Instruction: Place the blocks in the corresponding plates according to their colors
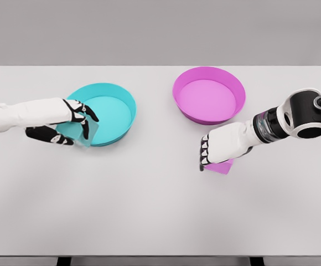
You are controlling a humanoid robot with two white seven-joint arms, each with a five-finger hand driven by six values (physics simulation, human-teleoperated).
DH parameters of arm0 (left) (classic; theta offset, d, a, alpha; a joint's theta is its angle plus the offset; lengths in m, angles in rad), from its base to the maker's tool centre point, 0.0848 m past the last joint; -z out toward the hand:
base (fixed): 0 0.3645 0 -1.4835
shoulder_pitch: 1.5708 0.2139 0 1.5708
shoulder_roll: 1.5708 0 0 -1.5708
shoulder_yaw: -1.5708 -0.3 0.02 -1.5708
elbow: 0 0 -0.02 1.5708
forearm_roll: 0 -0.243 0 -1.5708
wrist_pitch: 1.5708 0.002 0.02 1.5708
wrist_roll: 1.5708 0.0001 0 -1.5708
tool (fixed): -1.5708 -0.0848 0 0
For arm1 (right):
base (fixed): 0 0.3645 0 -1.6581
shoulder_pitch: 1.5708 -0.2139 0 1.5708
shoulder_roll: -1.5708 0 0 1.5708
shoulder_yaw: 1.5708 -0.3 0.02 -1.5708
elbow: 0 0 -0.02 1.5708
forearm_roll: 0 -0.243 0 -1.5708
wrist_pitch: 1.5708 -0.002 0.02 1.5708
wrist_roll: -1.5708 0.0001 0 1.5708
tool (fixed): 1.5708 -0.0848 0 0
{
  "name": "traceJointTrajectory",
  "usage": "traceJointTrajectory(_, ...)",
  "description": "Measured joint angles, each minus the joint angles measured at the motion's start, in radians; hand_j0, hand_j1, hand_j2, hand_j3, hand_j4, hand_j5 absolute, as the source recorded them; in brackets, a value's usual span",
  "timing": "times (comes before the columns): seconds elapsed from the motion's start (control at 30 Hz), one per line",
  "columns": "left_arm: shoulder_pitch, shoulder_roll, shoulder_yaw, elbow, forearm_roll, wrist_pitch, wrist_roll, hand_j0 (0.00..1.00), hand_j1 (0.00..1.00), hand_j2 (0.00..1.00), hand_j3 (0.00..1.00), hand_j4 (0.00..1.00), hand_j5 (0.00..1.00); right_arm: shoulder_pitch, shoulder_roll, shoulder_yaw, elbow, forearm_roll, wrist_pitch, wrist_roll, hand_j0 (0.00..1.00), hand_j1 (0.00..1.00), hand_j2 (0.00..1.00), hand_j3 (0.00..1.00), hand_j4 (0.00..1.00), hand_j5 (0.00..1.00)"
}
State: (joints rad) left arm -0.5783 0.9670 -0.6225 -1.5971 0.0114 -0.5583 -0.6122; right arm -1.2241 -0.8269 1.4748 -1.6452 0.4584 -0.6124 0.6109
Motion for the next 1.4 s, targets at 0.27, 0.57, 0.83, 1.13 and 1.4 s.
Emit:
traceJointTrajectory(0.27, -0.055, -0.107, -0.002, 0.132, -0.004, 0.0, 0.0, 0.43, 0.43, 0.43, 0.43, 0.43, 0.43, -0.003, 0.002, -0.003, 0.001, 0.006, -0.003, 0.003, 0.57, 0.57, 0.57, 0.57, 0.57, 0.57)
traceJointTrajectory(0.57, -0.123, -0.288, -0.011, 0.358, -0.016, 0.001, 0.0, 0.44, 0.44, 0.44, 0.44, 0.44, 0.44, -0.009, 0.004, -0.017, 0.001, -0.007, -0.001, 0.001, 0.47, 0.47, 0.47, 0.47, 0.47, 0.47)
traceJointTrajectory(0.83, -0.137, -0.378, -0.013, 0.504, -0.035, 0.001, 0.0, 0.47, 0.47, 0.47, 0.47, 0.47, 0.47, -0.009, -0.003, -0.061, 0.002, -0.034, -0.001, 0.001, 0.47, 0.47, 0.47, 0.47, 0.47, 0.47)
traceJointTrajectory(1.13, -0.143, -0.403, -0.014, 0.561, -0.051, 0.001, 0.001, 0.94, 0.94, 0.94, 0.94, 0.94, 0.94, -0.006, -0.021, -0.174, 0.015, -0.099, -0.001, 0.001, 0.47, 0.47, 0.47, 0.47, 0.47, 0.47)
traceJointTrajectory(1.4, -0.149, -0.398, -0.007, 0.547, -0.052, -0.005, 0.001, 1.0, 1.0, 1.0, 1.0, 1.0, 1.0, -0.009, -0.021, -0.273, 0.126, -0.158, -0.001, 0.001, 0.47, 0.47, 0.47, 0.47, 0.47, 0.47)
